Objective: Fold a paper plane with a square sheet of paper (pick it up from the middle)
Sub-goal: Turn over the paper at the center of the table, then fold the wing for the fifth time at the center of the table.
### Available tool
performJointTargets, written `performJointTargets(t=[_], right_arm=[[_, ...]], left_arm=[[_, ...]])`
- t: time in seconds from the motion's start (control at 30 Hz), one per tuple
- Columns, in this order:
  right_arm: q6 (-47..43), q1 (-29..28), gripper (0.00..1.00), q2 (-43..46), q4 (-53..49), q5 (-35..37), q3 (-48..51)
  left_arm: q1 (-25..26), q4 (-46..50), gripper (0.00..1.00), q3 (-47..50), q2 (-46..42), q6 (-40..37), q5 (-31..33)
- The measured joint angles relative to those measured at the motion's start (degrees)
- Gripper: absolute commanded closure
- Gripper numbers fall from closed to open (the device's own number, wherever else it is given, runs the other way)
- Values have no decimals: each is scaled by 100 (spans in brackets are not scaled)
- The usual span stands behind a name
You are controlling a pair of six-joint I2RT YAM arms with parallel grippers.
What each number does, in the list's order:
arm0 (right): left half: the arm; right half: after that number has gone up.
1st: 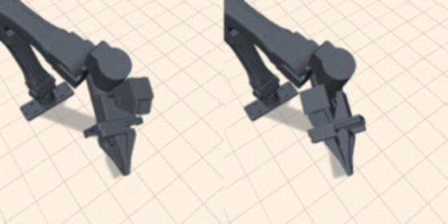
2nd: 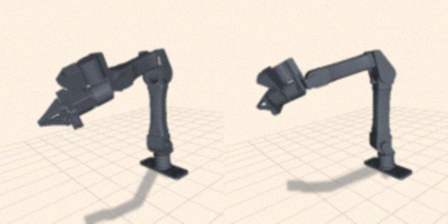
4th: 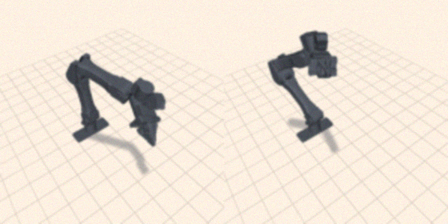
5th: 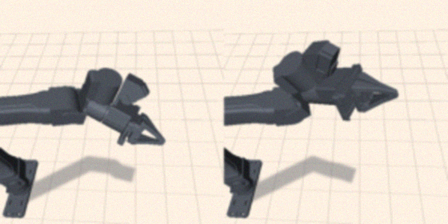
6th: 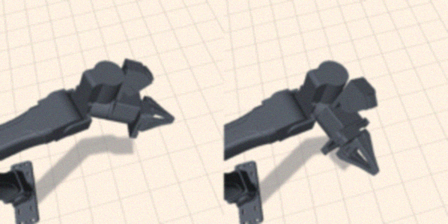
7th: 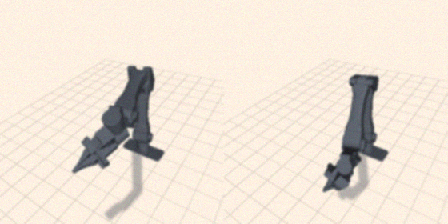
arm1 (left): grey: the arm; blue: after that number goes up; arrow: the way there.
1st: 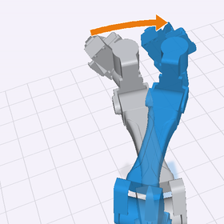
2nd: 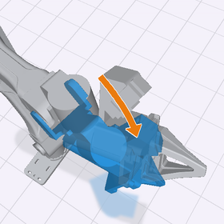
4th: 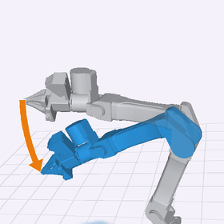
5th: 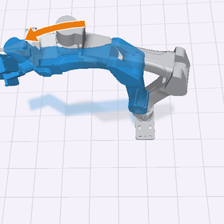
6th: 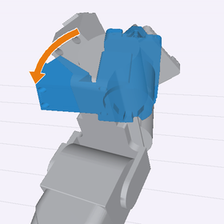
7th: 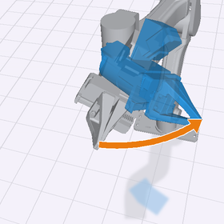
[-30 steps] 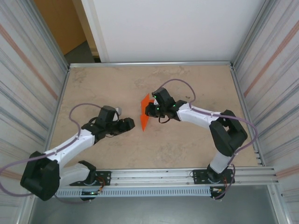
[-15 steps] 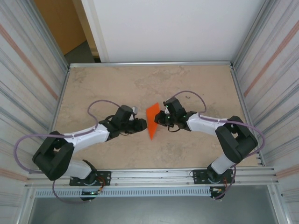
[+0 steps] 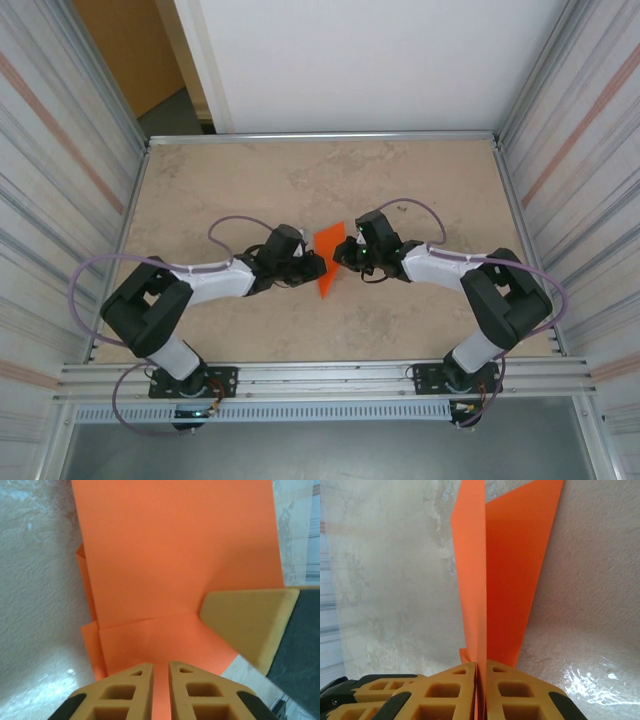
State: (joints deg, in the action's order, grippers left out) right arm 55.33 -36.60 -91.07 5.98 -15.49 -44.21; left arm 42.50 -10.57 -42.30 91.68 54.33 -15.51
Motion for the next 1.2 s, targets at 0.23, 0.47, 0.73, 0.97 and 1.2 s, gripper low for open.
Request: performJointTargets(t=[0.23,0.47,0.73,0.97,1.2], right_arm=[[131,0,87,-155,-15,0,42],[181,24,78,-269,-22,-120,42],[76,315,68,-337,-227,-455,2],[-94,599,68,-632,-540,-745,-190],[-201,645,72,-831,-621,-946,-297]], left_arm=[[0,-9,91,-223,446,63,-103],[0,70,92,-262,774,125,-101],[0,282,92,-348,855,101,-103],[0,354,92,-407,896,-33,-127],[0,380,92,-420,914,-140,-216]])
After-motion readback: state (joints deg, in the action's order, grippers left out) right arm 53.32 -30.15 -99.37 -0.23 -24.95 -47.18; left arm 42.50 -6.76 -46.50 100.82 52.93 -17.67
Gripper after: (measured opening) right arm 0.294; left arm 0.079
